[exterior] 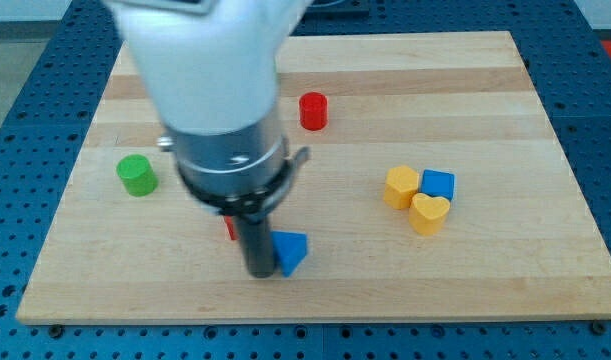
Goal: Push the blue triangle into the group of blocks
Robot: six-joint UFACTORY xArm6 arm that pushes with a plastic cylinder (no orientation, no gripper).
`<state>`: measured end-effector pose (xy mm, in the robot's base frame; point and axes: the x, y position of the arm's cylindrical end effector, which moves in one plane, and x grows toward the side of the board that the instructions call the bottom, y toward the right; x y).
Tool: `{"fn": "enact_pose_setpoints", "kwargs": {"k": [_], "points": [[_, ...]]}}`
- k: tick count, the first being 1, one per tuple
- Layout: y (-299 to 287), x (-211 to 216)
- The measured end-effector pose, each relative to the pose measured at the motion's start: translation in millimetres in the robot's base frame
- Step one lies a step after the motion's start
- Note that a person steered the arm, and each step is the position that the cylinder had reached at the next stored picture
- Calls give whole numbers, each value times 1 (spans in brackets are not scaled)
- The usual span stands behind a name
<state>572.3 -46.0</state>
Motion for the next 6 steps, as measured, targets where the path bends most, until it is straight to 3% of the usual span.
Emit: {"fn": "enact_pose_setpoints", "kwargs": {"k": [2, 5, 6], "points": [[59, -11], [65, -66], [92, -74]]}}
